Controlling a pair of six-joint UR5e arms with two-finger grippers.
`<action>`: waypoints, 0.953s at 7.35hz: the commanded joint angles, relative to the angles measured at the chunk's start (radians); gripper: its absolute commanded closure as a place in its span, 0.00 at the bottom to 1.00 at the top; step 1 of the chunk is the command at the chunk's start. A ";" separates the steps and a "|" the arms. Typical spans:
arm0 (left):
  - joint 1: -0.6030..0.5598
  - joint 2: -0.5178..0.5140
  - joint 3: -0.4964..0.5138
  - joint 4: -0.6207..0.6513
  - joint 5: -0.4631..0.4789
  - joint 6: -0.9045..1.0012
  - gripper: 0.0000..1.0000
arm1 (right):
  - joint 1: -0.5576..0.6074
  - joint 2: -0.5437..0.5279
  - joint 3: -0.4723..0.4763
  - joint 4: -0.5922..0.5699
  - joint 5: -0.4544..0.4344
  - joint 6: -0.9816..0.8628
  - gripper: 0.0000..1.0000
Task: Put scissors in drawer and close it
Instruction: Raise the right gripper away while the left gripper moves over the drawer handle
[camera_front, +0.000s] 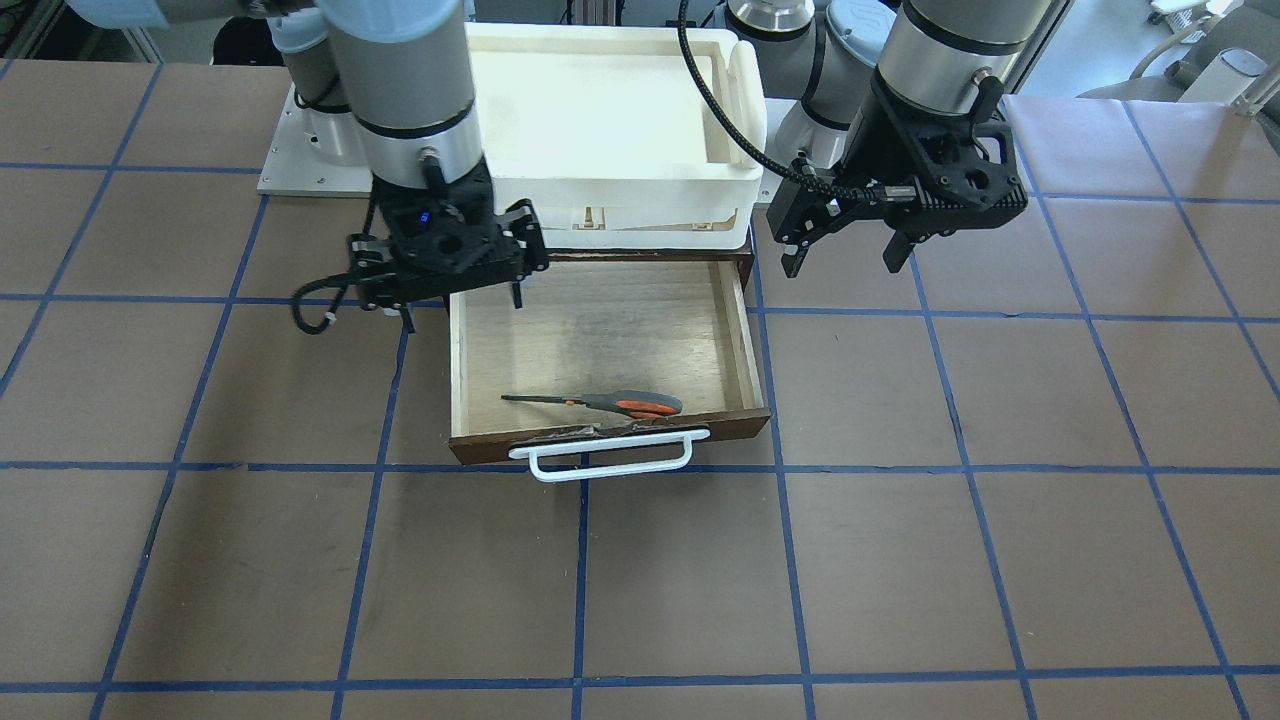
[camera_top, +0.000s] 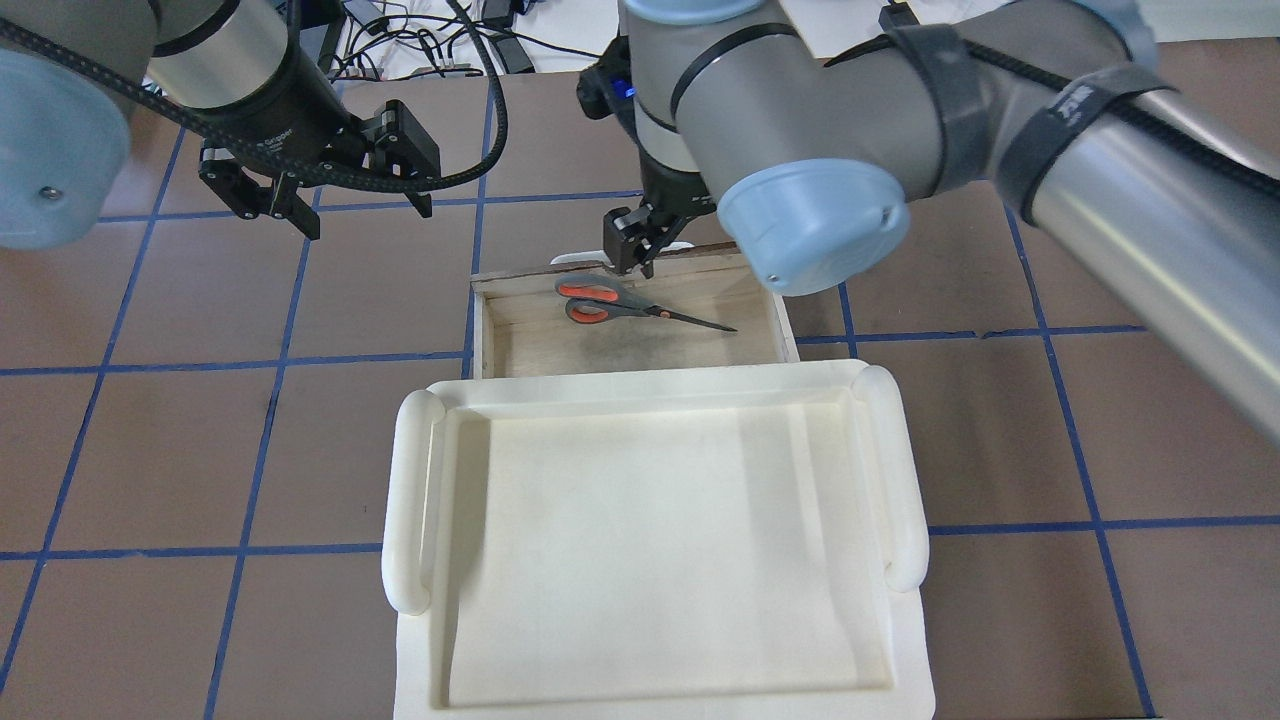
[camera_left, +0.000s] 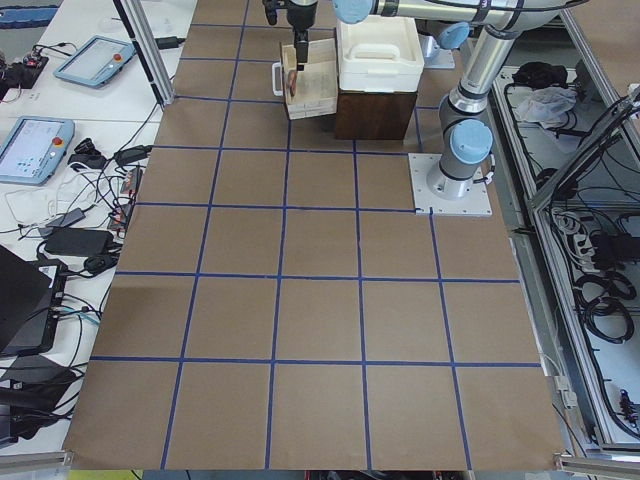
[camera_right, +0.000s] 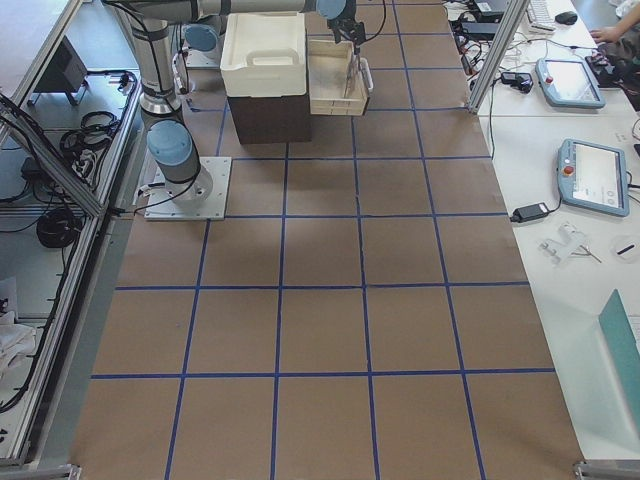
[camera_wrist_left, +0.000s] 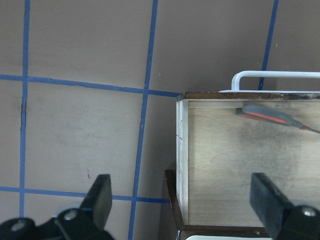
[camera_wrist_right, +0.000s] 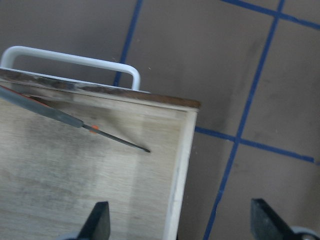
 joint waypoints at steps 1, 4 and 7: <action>-0.010 -0.048 0.010 0.085 -0.010 -0.071 0.00 | -0.123 -0.048 0.002 0.099 -0.001 0.048 0.00; -0.080 -0.188 0.031 0.220 -0.001 -0.087 0.00 | -0.142 -0.057 0.006 0.087 -0.003 0.130 0.00; -0.177 -0.381 0.194 0.224 0.076 -0.082 0.00 | -0.153 -0.056 0.008 0.101 -0.009 0.117 0.00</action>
